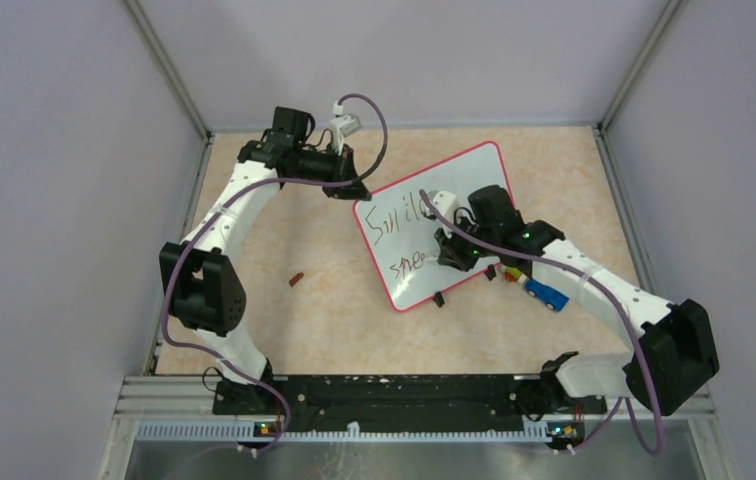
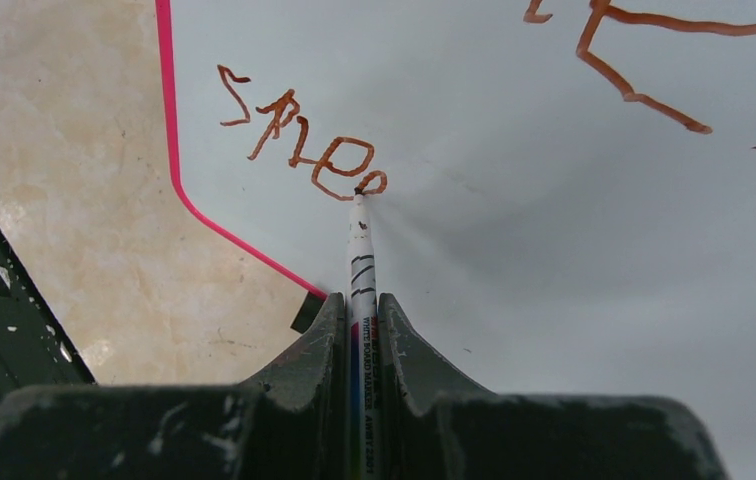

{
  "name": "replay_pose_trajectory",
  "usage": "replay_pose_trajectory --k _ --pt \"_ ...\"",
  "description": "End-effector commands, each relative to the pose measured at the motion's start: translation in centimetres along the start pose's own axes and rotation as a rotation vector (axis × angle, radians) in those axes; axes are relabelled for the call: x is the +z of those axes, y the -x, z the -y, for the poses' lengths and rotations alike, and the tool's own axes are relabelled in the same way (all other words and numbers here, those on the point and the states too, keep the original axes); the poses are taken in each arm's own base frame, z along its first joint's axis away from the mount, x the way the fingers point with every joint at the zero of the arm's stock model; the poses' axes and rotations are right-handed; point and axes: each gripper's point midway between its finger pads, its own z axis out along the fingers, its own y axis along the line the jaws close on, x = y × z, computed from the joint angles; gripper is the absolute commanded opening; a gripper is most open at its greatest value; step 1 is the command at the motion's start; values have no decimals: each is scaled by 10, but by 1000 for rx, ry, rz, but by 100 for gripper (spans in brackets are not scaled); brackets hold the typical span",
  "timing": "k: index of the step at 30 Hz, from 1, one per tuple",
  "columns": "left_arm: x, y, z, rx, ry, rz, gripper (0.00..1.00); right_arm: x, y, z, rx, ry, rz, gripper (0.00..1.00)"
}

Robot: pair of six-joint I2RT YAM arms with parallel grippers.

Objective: Write a sentence on the whiteboard

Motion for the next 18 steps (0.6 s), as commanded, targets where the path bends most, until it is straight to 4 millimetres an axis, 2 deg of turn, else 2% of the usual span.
replay_pose_trajectory --k 1,6,13,18 --pt "10 -25 5 -57 -23 -72 0 4 -6 4 -24 -24 -4 0" --pt "10 -24 5 -57 -22 -72 0 -2 -5 12 -22 -57 2 0" --pt "11 -22 4 -64 -25 -70 0 -13 22 26 -14 -97 68 0" --pt "10 -22 5 -59 -19 -70 0 -13 30 28 -9 -103 89 0"
